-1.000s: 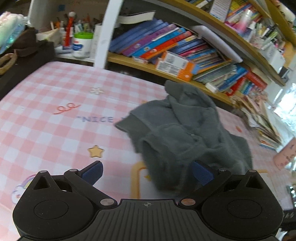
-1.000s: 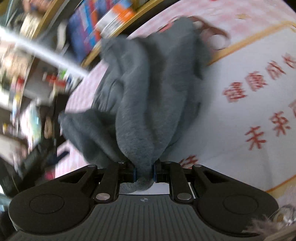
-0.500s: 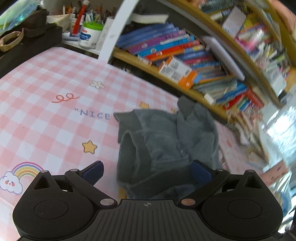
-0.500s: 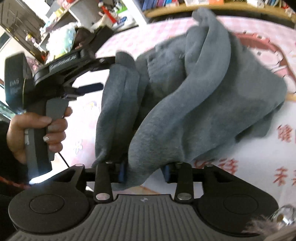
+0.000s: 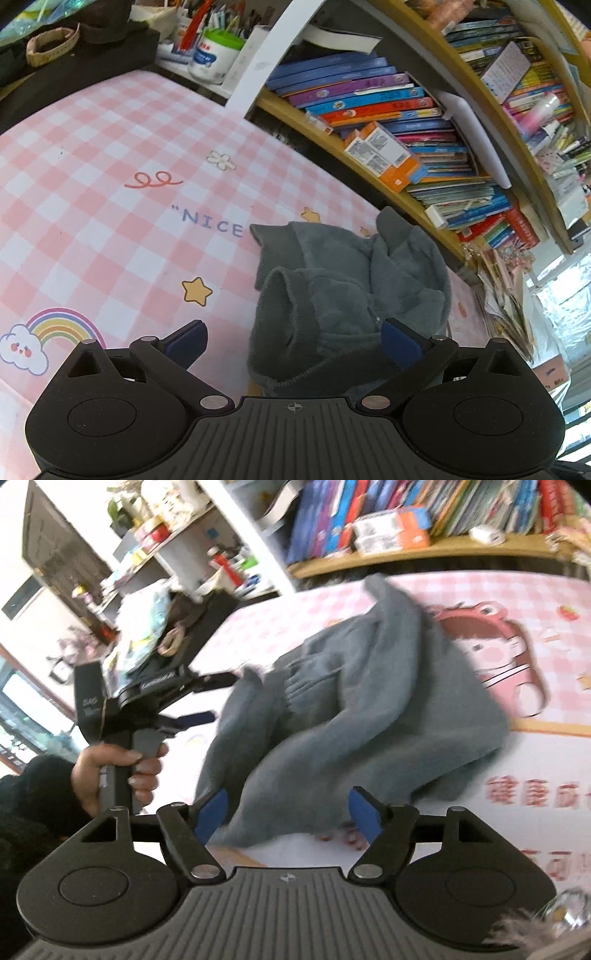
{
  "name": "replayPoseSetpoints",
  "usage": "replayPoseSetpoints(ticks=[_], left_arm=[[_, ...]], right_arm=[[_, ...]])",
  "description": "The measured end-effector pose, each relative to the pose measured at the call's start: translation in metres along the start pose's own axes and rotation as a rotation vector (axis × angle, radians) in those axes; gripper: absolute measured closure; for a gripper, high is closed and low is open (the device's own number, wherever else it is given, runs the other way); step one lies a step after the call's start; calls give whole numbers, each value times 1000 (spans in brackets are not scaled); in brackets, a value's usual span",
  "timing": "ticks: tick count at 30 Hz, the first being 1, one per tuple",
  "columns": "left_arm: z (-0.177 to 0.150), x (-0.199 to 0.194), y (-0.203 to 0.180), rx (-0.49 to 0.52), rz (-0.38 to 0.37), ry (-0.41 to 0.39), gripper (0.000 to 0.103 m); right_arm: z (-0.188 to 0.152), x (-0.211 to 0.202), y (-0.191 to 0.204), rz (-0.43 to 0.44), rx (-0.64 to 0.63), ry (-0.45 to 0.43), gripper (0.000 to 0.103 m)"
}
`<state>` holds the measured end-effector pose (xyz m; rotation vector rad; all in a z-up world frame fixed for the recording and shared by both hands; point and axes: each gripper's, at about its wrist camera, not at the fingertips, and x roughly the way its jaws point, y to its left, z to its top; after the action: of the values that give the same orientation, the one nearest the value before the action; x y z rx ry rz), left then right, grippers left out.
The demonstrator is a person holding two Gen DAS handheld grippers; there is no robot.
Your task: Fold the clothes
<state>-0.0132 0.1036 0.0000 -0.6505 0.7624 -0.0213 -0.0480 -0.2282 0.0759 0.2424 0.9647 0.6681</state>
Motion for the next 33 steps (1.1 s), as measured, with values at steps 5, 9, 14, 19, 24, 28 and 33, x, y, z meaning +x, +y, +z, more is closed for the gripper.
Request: replayPoseSetpoints(ticks=[5, 9, 14, 19, 24, 28, 33], left_arm=[[1, 6, 7, -35, 22, 13, 4], [1, 1, 15, -71, 28, 2, 4], [0, -14, 28, -100, 15, -17, 4], [-1, -27, 45, -127, 29, -20, 4], [-4, -23, 53, -138, 37, 29, 4], [-8, -20, 31, 21, 17, 29, 27], [-18, -8, -5, 281, -5, 69, 63]], right_arm=[[22, -12, 2, 4, 0, -99, 32], [34, 35, 41, 61, -117, -12, 32], [22, 112, 92, 47, -343, 170, 34], [-13, 158, 120, 78, -526, 321, 90], [-34, 164, 130, 203, -567, 431, 86], [-30, 157, 118, 181, -497, 405, 51], [-9, 116, 82, 158, -318, 242, 44]])
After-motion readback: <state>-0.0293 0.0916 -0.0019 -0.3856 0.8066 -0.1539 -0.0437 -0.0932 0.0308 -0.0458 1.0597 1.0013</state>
